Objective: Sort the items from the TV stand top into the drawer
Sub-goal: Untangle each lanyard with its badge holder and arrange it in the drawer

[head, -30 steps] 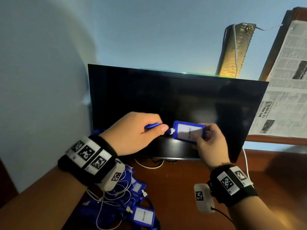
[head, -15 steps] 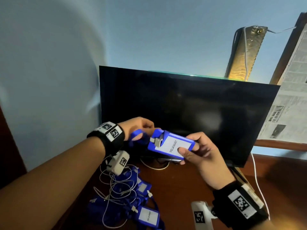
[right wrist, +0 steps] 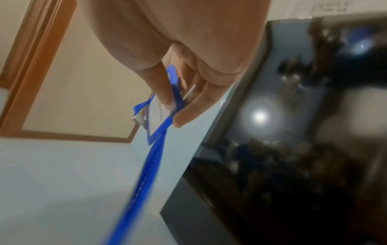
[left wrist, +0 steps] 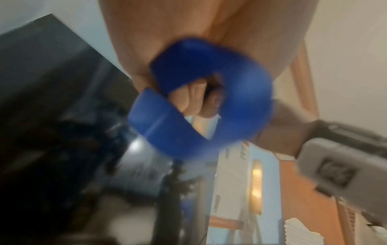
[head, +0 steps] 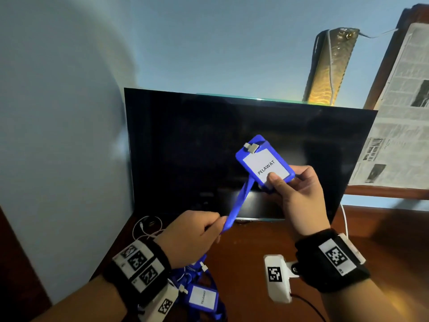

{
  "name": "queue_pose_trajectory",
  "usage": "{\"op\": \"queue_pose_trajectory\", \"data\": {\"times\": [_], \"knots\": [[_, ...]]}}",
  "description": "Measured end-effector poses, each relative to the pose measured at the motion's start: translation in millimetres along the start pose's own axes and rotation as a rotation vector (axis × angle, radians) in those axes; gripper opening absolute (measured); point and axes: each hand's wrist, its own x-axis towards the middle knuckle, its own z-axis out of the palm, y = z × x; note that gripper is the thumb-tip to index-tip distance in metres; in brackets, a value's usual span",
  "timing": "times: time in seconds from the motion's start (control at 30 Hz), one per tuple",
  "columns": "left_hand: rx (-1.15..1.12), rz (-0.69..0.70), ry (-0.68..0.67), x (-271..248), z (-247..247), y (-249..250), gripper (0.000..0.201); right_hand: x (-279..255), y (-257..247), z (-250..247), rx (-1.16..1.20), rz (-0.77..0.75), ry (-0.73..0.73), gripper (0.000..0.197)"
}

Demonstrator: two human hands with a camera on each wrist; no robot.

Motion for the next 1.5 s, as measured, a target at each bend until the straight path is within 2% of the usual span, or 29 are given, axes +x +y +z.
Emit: {"op": "queue_pose_trajectory", "data": {"times": [0.07,0.13,0.2,0.27,0.37,0.43,0.5,0.6,0.67,0.7,0.77,0.83,0.9,0.97,1.07,1.17,1.23,1.3,1.37,1.43,1.5], "knots": [[0.098,0.072,0.073,-7,-12,24,0.047,2,10,-6,-0.154,-0.052,0.053,0.025],[0.185,0.109,0.109,-8,-27,44,0.043,1,24,-11,-0.358,-0.078,0.038,0.025],[0.294,0.156,0.123,-4,-44,61,0.035,-7,38,-15,-0.601,-0.113,-0.056,0.025],[0.399,0.202,0.125,6,-62,70,0.029,-21,49,-16,-0.707,-0.103,-0.235,0.025],[0.492,0.212,0.108,32,-83,60,0.03,-46,51,-6,-0.619,-0.037,-0.54,0.02],[0.498,0.146,0.047,51,-89,42,0.031,-59,47,1,-0.461,0.016,-0.625,0.016],[0.429,0.052,-0.031,64,-86,21,0.031,-65,38,6,-0.312,0.033,-0.641,0.015],[0.132,-0.07,-0.151,63,-66,-9,0.031,-62,18,8,-0.158,0.008,-0.547,0.017],[-0.145,-0.13,-0.133,48,-44,-21,0.015,-56,10,5,-0.087,-0.008,-0.451,0.02],[-0.213,-0.139,-0.096,41,-33,-21,0.014,-51,11,3,-0.063,-0.014,-0.398,0.021],[-0.211,-0.156,-0.039,26,-10,-19,0.03,-46,22,-5,-0.032,-0.004,-0.265,0.023],[-0.177,-0.164,-0.011,12,9,-15,0.037,-45,39,-11,-0.098,0.0,-0.121,0.025],[-0.137,-0.163,-0.028,-2,21,-13,0.031,-47,54,-17,-0.26,-0.018,-0.025,0.025],[-0.102,-0.185,-0.067,-16,28,-13,0.022,-53,69,-22,-0.462,-0.049,0.0,0.024],[0.145,-0.116,-0.111,-30,21,-9,0.02,-72,93,-29,-0.718,-0.05,-0.156,0.022],[0.331,-0.04,-0.194,-37,7,-16,0.02,-103,112,-31,-0.872,-0.005,-0.512,0.02],[0.336,-0.045,-0.272,-40,2,-24,0.017,-126,118,-28,-0.848,0.044,-0.744,0.034],[0.264,-0.101,-0.343,-44,2,-34,0.014,-140,118,-22,-0.678,0.198,-0.842,0.037],[0.057,-0.207,-0.359,-50,3,-50,0.012,-145,113,-17,-0.377,0.4,-0.795,0.027],[-0.296,-0.355,-0.302,-59,7,-67,0.015,-144,110,-13,-0.157,0.497,-0.698,0.024],[-0.674,-0.502,-0.175,-70,18,-79,0.018,-142,110,-9,-0.059,0.507,-0.61,0.026]]}}
